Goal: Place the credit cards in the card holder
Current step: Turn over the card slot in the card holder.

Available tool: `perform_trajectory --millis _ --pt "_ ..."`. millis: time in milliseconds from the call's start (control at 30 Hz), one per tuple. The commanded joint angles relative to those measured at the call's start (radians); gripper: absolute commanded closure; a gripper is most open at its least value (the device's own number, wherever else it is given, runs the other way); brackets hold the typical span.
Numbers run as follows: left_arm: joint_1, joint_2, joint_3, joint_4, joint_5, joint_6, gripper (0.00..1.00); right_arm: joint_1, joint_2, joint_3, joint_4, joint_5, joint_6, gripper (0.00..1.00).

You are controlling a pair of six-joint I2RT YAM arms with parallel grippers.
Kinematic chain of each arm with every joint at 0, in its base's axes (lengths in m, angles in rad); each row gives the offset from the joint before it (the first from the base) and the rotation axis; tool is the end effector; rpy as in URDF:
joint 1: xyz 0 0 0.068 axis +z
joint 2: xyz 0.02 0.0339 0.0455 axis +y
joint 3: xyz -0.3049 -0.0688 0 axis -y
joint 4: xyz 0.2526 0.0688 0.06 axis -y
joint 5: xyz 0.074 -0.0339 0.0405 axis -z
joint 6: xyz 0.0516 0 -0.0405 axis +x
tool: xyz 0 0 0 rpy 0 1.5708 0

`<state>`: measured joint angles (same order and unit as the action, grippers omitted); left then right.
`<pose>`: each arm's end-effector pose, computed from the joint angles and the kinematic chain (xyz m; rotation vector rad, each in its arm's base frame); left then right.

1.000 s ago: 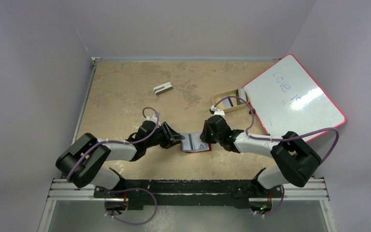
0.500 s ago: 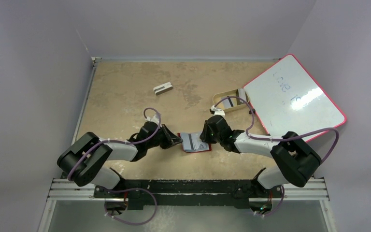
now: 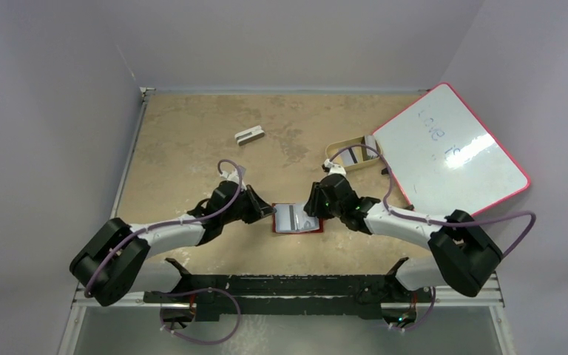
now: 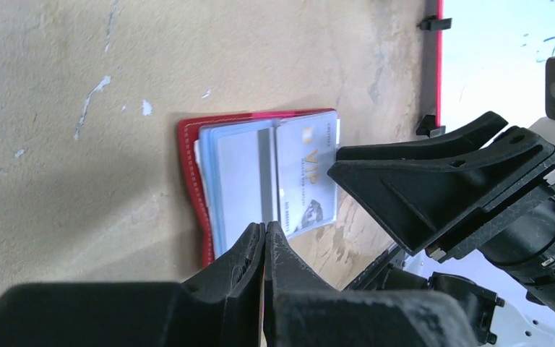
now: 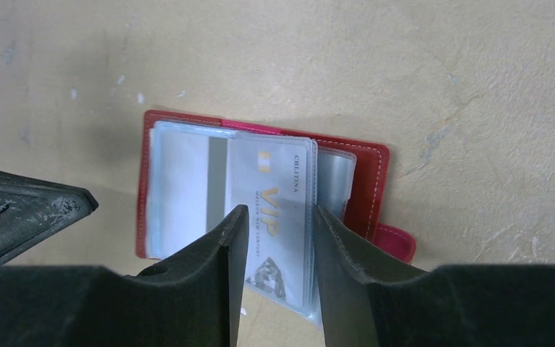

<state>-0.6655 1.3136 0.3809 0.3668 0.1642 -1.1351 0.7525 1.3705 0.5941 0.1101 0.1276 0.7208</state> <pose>0.1887 -0.1589 0.1742 -0.4506 2.3477 -1.1503 0.2089 0.1866 0.2007 0.0351 2.3131 0.6453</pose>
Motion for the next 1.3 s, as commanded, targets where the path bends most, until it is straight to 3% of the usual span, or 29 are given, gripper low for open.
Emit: perform_trajectory --millis 0,200,367,500,867,1267 --pt "-0.008 -0.085 0.067 -0.116 -0.048 0.1 1.0 0.007 -0.039 0.039 -0.009 -0.011 -0.004 0.6" --pt "-0.008 -0.085 0.11 -0.256 -0.107 0.123 1.0 0.007 -0.029 0.048 -0.038 -0.008 -0.012 0.6" --pt "-0.008 -0.051 0.104 -0.317 -0.169 0.094 0.7 0.007 -0.07 0.04 -0.058 0.004 -0.012 0.59" --pt "-0.009 -0.008 0.058 -0.183 -0.124 0.07 0.62 0.007 -0.076 0.029 -0.079 0.026 -0.022 0.6" --pt "-0.016 0.171 -0.037 0.226 -0.027 -0.057 0.59 0.005 -0.023 -0.032 -0.019 0.054 0.004 0.6" --pt "-0.04 0.187 -0.047 0.289 -0.051 -0.085 0.6 0.005 0.01 -0.044 0.007 0.041 0.015 0.6"
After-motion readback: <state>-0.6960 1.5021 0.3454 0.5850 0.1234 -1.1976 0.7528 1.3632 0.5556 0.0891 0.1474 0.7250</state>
